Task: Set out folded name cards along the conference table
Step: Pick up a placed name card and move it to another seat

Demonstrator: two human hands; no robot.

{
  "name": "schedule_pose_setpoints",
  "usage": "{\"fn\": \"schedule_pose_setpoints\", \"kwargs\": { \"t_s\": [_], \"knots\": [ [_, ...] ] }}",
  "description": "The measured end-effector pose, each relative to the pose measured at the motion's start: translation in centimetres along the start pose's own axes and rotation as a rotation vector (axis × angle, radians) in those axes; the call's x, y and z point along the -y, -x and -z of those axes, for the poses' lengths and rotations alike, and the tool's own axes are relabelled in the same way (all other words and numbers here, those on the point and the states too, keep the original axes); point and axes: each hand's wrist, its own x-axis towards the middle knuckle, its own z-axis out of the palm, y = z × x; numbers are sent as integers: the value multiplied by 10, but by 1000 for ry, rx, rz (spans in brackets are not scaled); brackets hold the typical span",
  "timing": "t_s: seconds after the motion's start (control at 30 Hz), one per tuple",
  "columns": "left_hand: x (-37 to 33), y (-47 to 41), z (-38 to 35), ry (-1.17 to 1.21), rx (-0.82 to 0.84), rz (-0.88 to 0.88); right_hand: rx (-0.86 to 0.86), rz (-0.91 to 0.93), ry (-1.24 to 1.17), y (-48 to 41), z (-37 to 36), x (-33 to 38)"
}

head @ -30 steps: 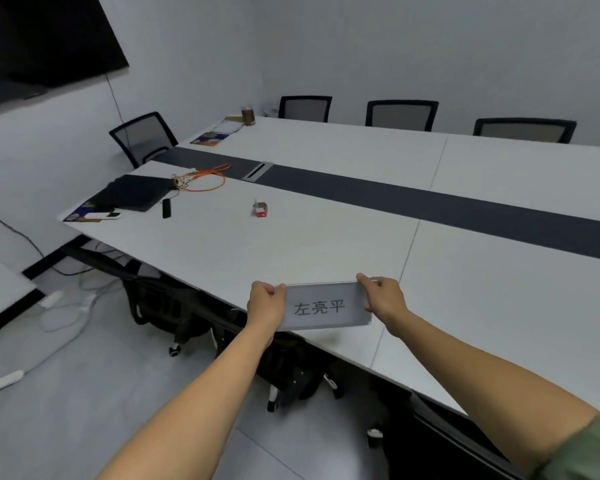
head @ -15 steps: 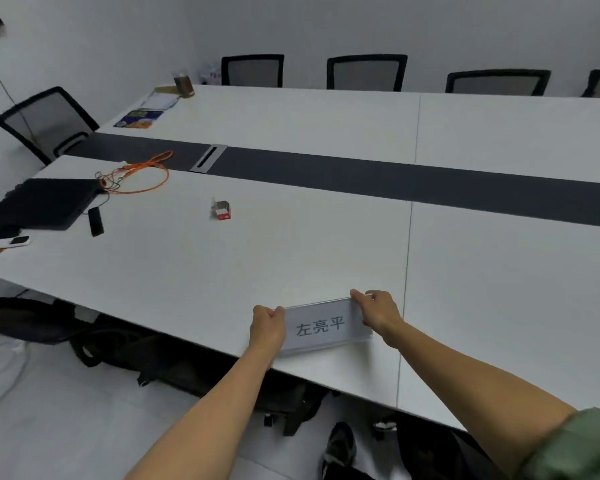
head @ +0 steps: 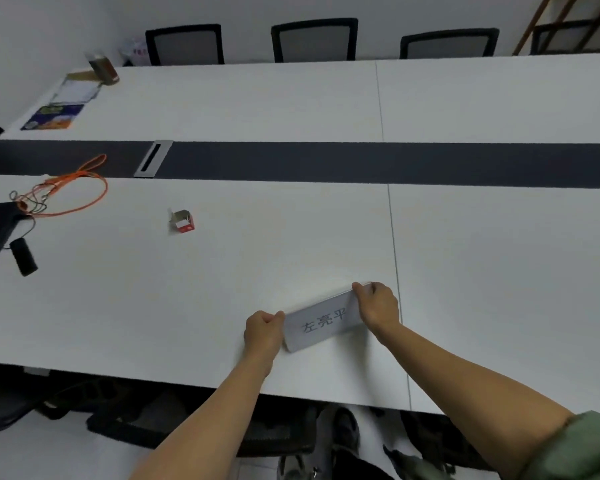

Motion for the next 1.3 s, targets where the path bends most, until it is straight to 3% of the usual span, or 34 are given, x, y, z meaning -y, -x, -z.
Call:
{"fn": "schedule_pose_setpoints", "kwargs": {
  "t_s": [0.33,0.6,0.97,1.17,1.3],
  "knots": [
    [-45,30,30,60,11,-188,-163,17,-176,35,31,24],
    [-108,62,9,100,136,-386,-320,73,-215,49,115,53],
    [-182,93,-123,15,269,-457,-347,48,-136,-15,259,27],
    [-205,99,-223,21,283,-359,-206,-6,-49,-96,326,-5],
    [-203,93,-275,42,325,-262,-127,-65,-147,-141,347,-22]
  ]
}}
